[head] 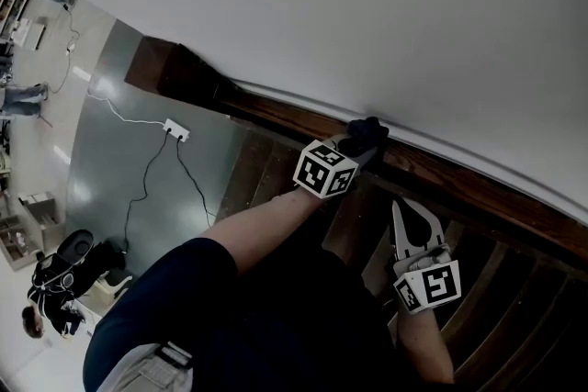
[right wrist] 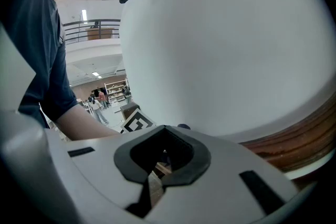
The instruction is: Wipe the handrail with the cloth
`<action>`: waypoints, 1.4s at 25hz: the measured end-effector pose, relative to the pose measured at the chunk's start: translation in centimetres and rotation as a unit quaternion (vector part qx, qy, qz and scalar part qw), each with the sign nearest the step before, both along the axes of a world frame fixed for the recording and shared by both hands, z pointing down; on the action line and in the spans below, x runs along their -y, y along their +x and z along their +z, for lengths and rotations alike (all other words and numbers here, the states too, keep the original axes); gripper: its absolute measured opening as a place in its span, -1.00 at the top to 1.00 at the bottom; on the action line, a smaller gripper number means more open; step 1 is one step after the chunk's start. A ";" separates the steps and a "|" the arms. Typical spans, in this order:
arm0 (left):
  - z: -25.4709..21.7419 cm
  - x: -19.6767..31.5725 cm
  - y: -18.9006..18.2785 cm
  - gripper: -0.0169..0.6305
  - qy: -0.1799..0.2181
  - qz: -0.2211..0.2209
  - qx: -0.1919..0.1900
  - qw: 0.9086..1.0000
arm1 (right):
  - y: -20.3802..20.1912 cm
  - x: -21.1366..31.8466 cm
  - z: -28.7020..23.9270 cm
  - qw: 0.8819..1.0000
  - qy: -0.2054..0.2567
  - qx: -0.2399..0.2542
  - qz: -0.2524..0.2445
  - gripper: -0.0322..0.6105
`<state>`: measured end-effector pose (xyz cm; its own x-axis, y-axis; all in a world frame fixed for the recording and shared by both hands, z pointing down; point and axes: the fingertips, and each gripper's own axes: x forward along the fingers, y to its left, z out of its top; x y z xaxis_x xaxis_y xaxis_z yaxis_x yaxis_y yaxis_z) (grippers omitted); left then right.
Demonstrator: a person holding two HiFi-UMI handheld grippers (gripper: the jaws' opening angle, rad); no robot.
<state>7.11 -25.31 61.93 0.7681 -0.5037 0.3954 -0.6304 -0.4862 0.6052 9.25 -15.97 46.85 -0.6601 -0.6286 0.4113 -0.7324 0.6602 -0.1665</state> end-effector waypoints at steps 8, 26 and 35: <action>4.4 0.7 -6.6 0.70 -0.023 -0.054 0.024 0.998 | -2.9 0.4 1.2 0.999 -0.012 0.013 -0.042 0.88; 14.1 2.9 -22.2 0.70 -0.055 -0.145 0.080 0.985 | -7.9 1.4 3.0 0.993 -0.031 0.001 -0.115 0.88; 18.2 3.7 -28.5 0.70 -0.071 -0.188 0.105 0.974 | -7.5 1.0 4.5 0.991 -0.049 -0.011 -0.124 0.88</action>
<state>-21.37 -29.01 80.11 0.4354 -0.6623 0.6098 -0.8645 -0.1185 0.4885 1.71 -16.94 51.38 -0.7793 -0.4043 0.4789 -0.5537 0.8021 -0.2239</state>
